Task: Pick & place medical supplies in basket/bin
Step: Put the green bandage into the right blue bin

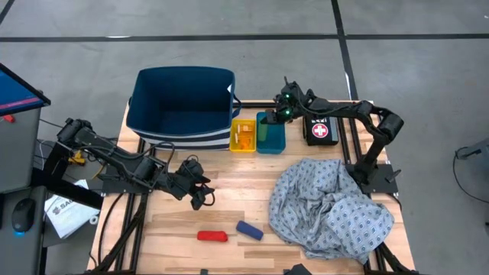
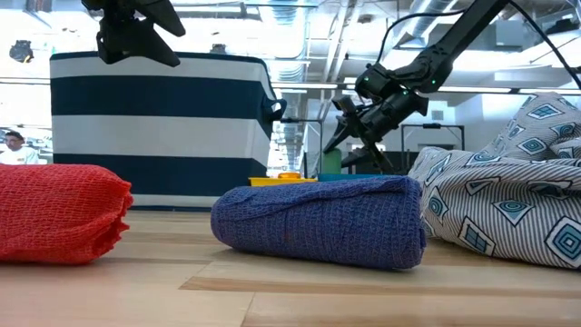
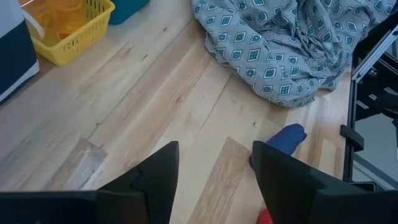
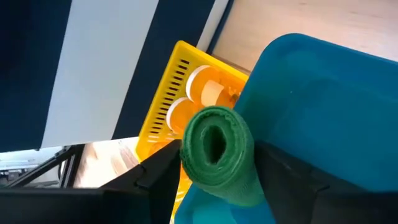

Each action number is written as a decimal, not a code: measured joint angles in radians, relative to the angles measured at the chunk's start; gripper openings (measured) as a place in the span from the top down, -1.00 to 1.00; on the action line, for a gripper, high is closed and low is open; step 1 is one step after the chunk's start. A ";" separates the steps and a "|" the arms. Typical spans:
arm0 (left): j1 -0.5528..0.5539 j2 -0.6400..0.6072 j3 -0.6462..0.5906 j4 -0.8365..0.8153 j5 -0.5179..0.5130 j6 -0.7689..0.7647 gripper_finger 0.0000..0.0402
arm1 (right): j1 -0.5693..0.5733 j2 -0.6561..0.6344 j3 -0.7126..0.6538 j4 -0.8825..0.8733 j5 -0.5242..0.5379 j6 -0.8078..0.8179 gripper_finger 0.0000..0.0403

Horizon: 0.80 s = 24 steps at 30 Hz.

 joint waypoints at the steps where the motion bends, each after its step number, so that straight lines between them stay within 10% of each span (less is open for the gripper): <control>1: 0.000 0.000 0.000 0.000 0.000 0.000 0.03 | 0.000 0.000 0.000 0.000 0.001 -0.005 0.01; 24: 0.000 0.000 0.000 0.030 -0.007 0.000 0.03 | -0.007 0.000 0.000 -0.012 0.005 -0.159 -0.01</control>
